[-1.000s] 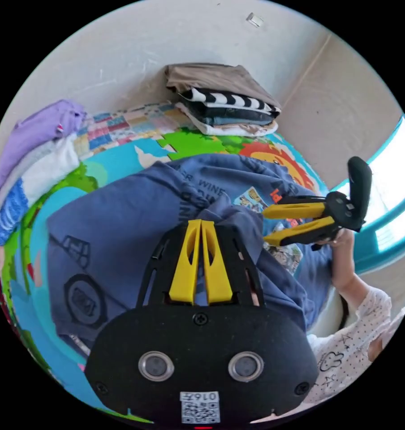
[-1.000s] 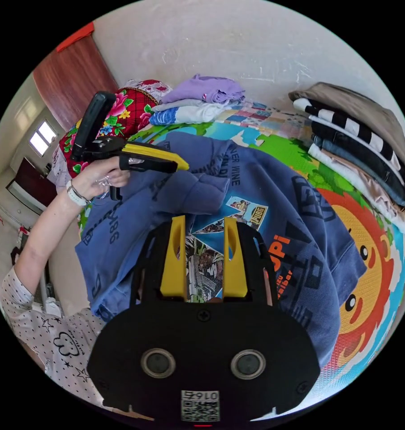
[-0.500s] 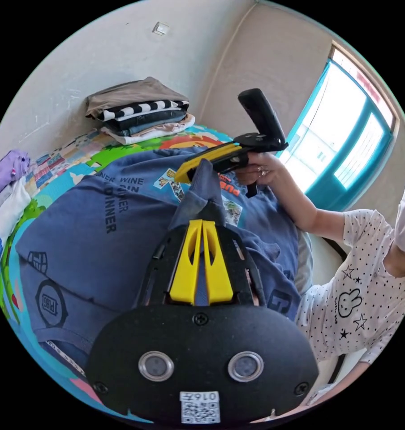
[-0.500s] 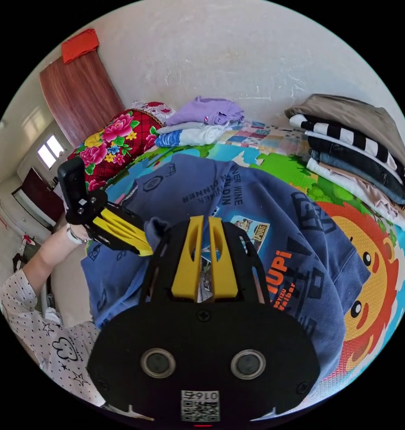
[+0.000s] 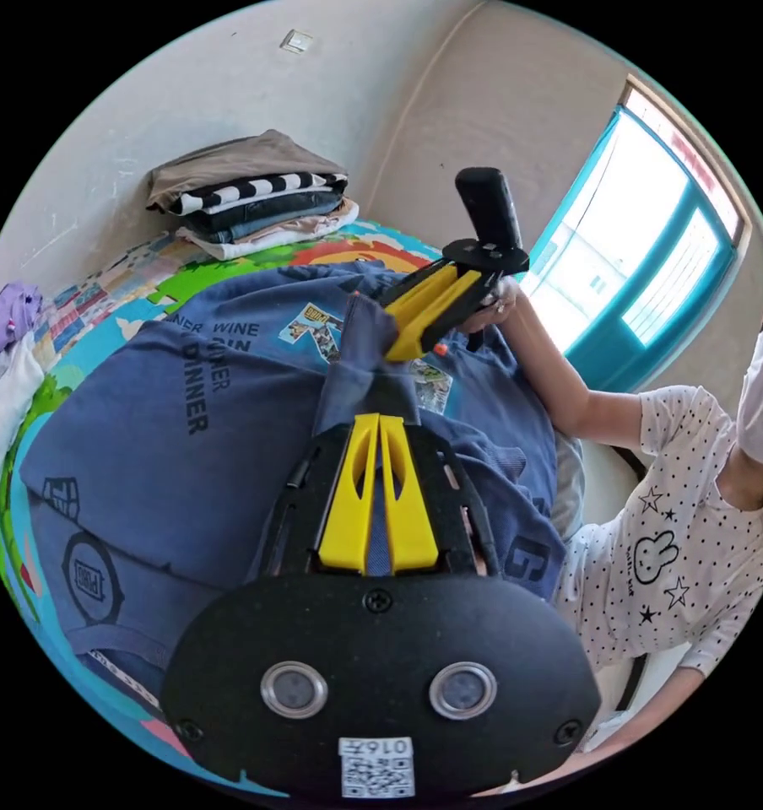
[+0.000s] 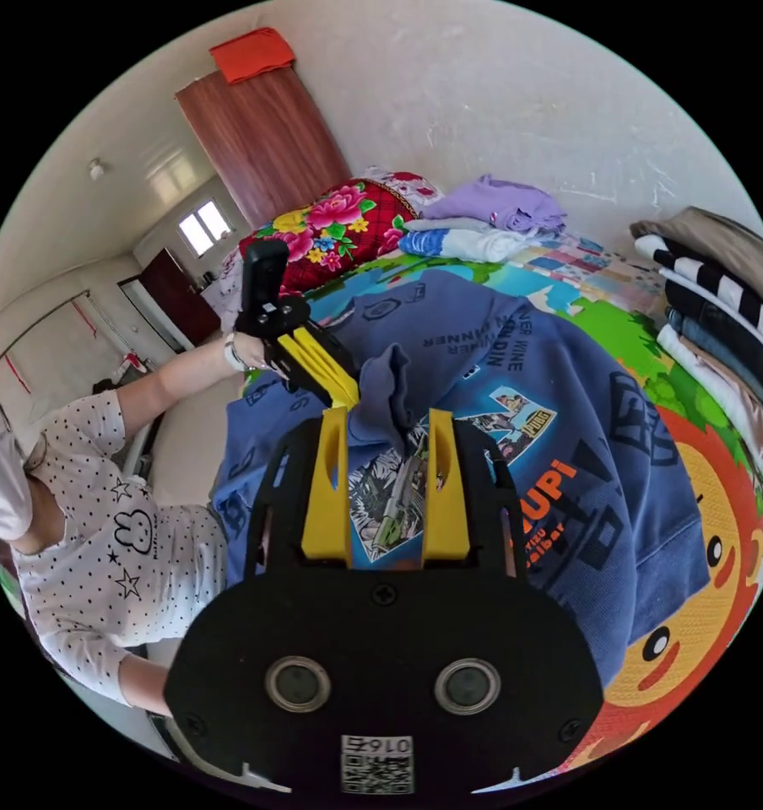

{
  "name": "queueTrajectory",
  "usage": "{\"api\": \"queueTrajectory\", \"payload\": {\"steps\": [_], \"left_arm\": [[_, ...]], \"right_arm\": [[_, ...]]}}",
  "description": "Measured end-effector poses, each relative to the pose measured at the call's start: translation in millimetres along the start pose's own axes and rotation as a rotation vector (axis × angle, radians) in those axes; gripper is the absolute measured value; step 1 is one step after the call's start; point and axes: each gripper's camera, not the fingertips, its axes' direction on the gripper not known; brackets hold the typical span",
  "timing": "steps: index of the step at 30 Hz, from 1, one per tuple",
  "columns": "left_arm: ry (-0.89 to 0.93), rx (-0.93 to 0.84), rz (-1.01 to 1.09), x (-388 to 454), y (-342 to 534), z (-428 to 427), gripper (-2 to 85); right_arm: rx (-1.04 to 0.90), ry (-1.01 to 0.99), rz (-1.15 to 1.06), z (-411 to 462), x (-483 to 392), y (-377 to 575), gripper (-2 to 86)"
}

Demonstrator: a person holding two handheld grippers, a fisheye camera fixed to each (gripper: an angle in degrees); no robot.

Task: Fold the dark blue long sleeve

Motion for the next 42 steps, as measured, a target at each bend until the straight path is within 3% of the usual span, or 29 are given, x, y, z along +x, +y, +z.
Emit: {"api": "queueTrajectory", "payload": {"steps": [6,11,19,25,31,33,36,42], "left_arm": [[-0.111,0.237,-0.082,-12,-2,-39,1.4],[0.11,0.165,-0.049,-24,-16,-20,3.7],[0.178,0.26,-0.016,-30,0,-38,1.9],[0.359,0.322,0.124,-25,8,-60,10.3],[0.454,0.149,0.318,2,-11,-39,11.6],[0.356,0.091,0.359,15,-15,-32,5.5],[0.261,0.17,0.353,17,-9,-43,1.0],[0.071,0.297,0.335,17,-6,-74,-0.7]], "right_arm": [[0.032,0.086,-0.127,-1,-27,-1,5.6],[0.065,0.137,-0.312,-9,-71,2,5.6],[0.085,0.206,-0.424,-7,-105,6,5.5],[0.114,0.22,-0.58,-7,-135,17,5.5],[0.107,0.256,-0.691,3,-158,21,5.5],[0.091,0.262,-0.66,5,-157,17,5.5],[0.068,0.242,-0.587,5,-149,11,5.5],[0.179,0.152,-0.292,-5,-112,-6,4.7]]}}
